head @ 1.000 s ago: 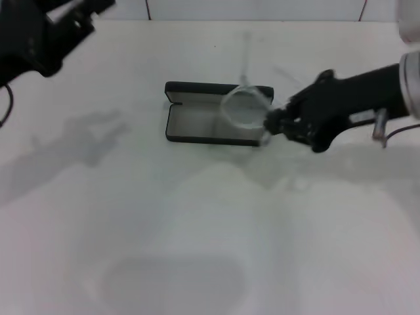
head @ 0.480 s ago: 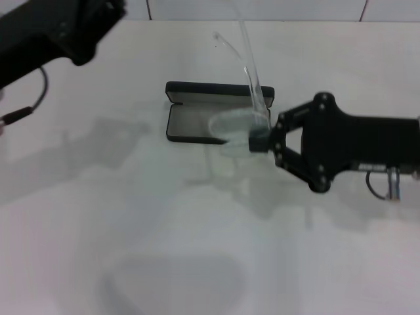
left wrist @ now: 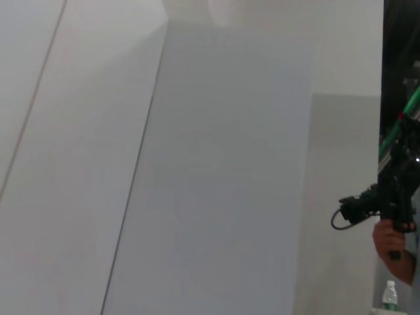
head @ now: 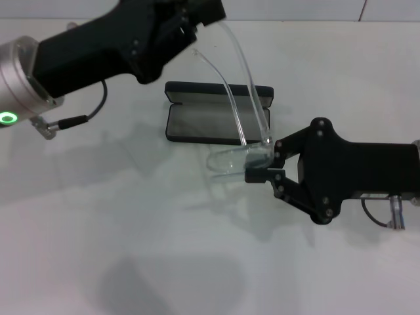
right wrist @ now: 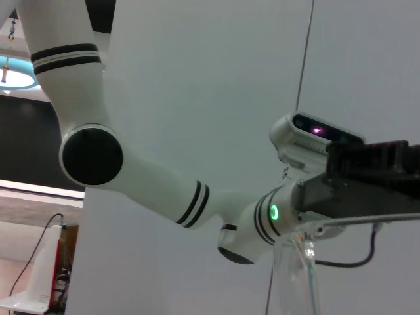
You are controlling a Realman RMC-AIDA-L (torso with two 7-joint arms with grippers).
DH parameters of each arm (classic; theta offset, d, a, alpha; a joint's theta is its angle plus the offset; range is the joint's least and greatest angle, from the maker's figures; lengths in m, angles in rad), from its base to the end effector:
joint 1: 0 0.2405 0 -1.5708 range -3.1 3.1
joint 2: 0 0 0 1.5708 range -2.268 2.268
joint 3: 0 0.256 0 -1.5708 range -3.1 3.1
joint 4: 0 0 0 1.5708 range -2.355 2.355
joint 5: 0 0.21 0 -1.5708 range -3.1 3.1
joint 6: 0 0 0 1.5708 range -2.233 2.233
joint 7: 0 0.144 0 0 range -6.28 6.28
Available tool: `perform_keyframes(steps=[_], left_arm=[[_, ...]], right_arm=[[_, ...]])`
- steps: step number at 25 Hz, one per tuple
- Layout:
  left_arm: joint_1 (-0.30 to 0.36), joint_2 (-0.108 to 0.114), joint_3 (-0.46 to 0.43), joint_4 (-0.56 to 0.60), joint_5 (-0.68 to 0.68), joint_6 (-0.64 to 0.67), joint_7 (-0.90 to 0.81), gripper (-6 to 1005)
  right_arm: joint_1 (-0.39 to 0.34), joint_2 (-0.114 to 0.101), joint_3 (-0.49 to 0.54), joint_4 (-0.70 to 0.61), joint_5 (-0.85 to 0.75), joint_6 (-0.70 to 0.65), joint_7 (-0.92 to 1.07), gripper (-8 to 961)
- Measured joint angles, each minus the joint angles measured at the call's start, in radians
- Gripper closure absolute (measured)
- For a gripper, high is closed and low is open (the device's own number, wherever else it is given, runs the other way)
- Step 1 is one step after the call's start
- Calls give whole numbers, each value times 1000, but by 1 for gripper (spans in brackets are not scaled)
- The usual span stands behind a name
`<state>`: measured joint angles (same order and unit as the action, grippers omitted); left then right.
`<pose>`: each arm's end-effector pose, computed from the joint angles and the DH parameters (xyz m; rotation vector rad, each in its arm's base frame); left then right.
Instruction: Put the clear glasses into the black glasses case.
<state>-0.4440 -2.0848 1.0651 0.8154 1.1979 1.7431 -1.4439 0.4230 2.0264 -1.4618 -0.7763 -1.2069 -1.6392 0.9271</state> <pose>-0.1654 0.3146 0.0419 -2.5733 -0.2891 -1.5616 0.1733 0.2867 -0.0218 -2.7783 -0.3132 1.2086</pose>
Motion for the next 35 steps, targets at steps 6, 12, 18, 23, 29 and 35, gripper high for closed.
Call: perform_keyframes(steps=[6,12,18,23,29,35], left_arm=[[-6,-1,12,-11,39,-1,-10,953],[-14,-1,53,-39,57,-1,-12,954],[-14,0,59,-43,72,-1,-13,954],[-15,0,59,-43,106,-1,-27,954],[-25,0,60,-42,132,2,-72,953],[-25,2,70,-38,146,3,-95,953]], right_arm=[[-4,1,-14,1,3,-3,-2,896],[0,2,-17,1,6,-12,-2,896],[2,2,-13,-5,10,-14,-3,897],[3,-1,-10,-10,33,-15,-3,897],[7,-3,-8,-12,34,-14,-12,897],[10,-2,-9,-13,34,-16,-28,897]])
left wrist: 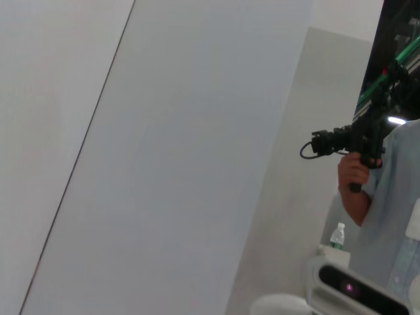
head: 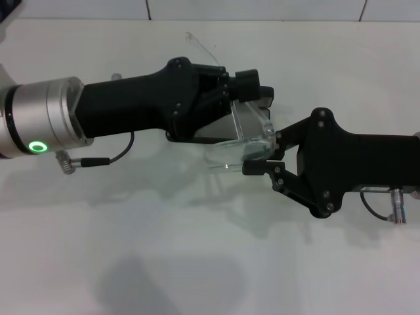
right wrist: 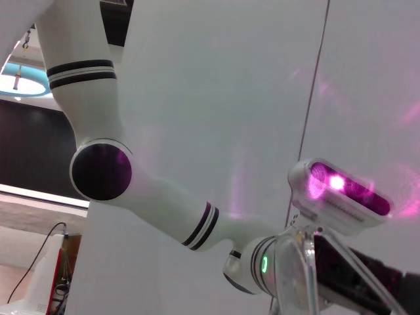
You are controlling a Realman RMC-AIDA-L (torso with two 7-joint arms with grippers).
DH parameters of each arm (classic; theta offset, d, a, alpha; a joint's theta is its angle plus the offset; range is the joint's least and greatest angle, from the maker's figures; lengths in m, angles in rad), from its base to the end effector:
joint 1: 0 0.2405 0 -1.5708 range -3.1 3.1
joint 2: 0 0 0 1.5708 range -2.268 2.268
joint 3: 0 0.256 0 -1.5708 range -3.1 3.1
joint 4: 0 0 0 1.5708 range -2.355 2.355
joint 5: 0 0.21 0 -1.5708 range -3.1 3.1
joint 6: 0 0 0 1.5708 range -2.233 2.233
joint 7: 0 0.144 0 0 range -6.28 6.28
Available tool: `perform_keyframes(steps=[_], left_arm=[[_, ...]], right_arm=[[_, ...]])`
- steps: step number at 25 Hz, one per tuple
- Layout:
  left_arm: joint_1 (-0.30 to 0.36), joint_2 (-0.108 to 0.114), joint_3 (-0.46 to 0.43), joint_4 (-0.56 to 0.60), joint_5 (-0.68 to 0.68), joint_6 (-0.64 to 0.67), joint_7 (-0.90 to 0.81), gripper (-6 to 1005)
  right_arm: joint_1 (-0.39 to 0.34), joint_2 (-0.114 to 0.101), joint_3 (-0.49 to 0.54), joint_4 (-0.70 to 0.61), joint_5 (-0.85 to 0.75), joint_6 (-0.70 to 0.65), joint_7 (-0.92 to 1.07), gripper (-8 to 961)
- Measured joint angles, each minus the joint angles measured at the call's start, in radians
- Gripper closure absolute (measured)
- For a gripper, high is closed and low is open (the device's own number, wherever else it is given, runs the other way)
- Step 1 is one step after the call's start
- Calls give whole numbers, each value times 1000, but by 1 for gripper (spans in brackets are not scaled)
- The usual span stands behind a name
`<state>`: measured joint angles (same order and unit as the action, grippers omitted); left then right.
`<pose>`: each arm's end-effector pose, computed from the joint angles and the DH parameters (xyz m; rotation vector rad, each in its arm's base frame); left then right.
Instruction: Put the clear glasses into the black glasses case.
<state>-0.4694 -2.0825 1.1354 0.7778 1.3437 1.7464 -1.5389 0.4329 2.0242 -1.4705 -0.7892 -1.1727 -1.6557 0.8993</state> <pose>-0.1686 0.3058 0.0085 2.7353 0.4642 1.3671 0.1647 0.2875 -0.0175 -2.7444 -0.3876 1.2537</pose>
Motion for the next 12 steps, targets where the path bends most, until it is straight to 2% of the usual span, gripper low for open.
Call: perform_keyframes(steps=[12], left_arm=[[0,1,0,3,39,5,-50,953]], right_arm=[[5,-1,1,-1,13,-1,-2,897]])
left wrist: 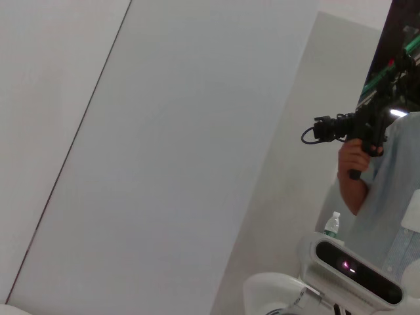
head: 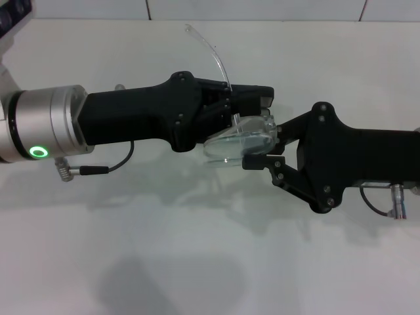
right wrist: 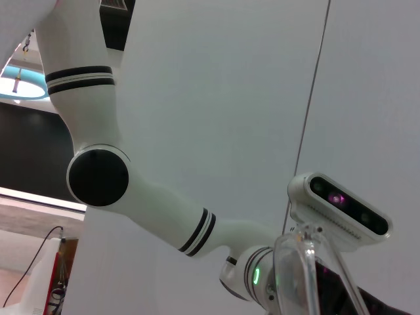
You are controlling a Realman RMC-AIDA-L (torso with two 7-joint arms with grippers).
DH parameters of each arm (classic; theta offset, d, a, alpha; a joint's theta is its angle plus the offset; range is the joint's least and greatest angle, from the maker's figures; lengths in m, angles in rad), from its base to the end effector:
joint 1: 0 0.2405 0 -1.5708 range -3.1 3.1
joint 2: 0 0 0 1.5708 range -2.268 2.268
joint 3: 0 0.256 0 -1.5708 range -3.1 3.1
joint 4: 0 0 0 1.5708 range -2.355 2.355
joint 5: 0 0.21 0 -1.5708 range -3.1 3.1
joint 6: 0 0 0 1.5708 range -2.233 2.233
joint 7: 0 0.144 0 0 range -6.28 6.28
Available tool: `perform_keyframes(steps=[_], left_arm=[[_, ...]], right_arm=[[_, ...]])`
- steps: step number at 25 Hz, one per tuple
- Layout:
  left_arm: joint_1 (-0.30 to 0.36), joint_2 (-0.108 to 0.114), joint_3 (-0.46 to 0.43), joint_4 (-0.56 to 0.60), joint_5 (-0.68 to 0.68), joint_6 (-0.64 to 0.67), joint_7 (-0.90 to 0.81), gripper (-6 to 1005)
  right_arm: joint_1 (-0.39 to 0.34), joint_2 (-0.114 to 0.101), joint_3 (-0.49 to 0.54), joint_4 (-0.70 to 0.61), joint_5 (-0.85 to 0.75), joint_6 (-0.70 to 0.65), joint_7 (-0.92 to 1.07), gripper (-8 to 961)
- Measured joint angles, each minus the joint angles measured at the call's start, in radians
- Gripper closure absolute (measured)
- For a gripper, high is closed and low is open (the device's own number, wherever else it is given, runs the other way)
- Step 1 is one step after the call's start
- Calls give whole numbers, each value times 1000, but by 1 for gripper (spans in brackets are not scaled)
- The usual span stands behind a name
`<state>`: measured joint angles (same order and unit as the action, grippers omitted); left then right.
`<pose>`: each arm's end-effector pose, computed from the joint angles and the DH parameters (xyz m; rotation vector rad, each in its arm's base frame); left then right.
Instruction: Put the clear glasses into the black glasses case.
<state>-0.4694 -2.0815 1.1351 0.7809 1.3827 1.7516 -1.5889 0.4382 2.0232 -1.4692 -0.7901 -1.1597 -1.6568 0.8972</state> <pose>-0.1713 0.3036 0.0052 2.7192 0.5263 1.2979 0.1621 0.2893 -0.0156 -2.7306 -0.3964 1.2671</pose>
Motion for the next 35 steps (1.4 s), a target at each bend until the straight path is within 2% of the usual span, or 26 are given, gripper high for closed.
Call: perform_keyframes(steps=[15,21,28,33,35], left_arm=[[-13,3,2,5,46,4,-70,954],[0,4,-20,5,-6,5,-56,953],[49,-3,-138,12,-82,4,40,954],[69,-5,-262,-67,-102,-8,144,954],[69,-4,-271,-83,-102,-11,159,954]], right_arm=[[3,0,1,0,12,1,-2,897],[4,0,1,0,12,0,-2,897],[-2,1,1,0,24,-22,-4,897],[-20,2,1,5,94,-106,-49,897],[-25,2,1,3,112,-148,-54,897]])
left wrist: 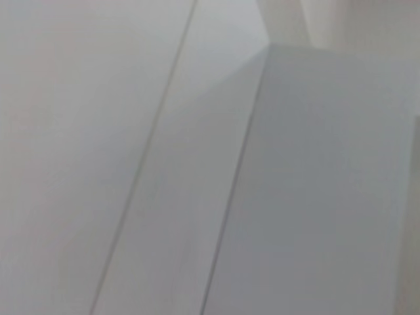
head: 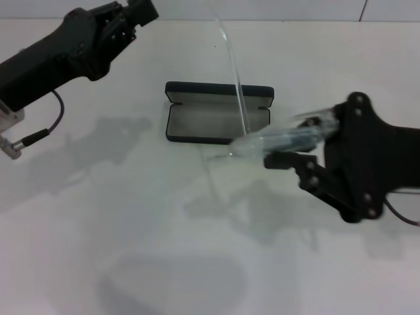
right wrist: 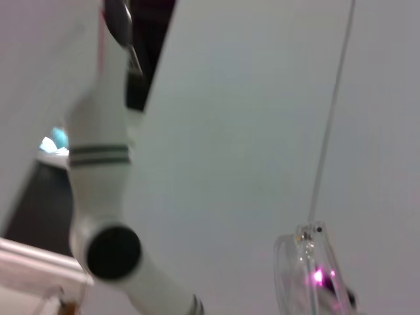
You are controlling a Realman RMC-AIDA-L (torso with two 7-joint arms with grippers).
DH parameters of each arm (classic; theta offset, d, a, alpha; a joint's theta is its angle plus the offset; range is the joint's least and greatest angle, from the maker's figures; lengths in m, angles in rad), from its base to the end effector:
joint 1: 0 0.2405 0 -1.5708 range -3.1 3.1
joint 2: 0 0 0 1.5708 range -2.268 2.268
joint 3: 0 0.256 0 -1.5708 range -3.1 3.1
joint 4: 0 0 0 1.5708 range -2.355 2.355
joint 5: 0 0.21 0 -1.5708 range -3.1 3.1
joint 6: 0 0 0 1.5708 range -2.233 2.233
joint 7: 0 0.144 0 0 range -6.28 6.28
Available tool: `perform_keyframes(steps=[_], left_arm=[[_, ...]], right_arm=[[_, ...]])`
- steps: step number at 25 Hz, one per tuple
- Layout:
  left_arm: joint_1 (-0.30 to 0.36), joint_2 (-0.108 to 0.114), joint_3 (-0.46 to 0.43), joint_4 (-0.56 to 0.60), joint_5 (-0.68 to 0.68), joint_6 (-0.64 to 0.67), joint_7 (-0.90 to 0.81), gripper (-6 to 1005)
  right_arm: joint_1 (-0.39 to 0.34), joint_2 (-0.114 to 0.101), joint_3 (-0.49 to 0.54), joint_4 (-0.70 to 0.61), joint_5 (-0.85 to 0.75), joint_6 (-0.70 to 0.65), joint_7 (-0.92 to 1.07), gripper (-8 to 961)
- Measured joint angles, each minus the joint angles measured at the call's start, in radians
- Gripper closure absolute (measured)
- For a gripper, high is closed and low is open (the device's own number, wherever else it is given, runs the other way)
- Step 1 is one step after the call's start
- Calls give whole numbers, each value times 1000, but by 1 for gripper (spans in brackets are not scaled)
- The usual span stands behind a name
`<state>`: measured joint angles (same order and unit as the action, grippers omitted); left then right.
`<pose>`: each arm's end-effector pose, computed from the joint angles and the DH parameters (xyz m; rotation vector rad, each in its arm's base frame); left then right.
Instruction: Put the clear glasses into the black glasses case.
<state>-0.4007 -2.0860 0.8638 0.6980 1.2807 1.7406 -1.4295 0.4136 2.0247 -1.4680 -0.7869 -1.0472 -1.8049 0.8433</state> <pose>-0.2165 0.3119 0.0522 -2.3764 -0.5046 -1.5178 0.1564 0.2718 0.0030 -2.6128 -0.4983 1.5016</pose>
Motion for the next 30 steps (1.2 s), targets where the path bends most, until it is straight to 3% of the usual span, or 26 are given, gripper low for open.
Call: perform_keyframes(steps=[6,17,30], left_arm=[[-17,1,18,-37,10,-21,37,954],[-52,2,111,-15,8,36,37,953],[-61,0,129,16,2,117,46,954]], right_arm=[[12,1,-10,-1,25,-76,-3,897],[57,-1,-39,17,19,-30,37,898],[65,-3,-40,25,18,5,39,898]])
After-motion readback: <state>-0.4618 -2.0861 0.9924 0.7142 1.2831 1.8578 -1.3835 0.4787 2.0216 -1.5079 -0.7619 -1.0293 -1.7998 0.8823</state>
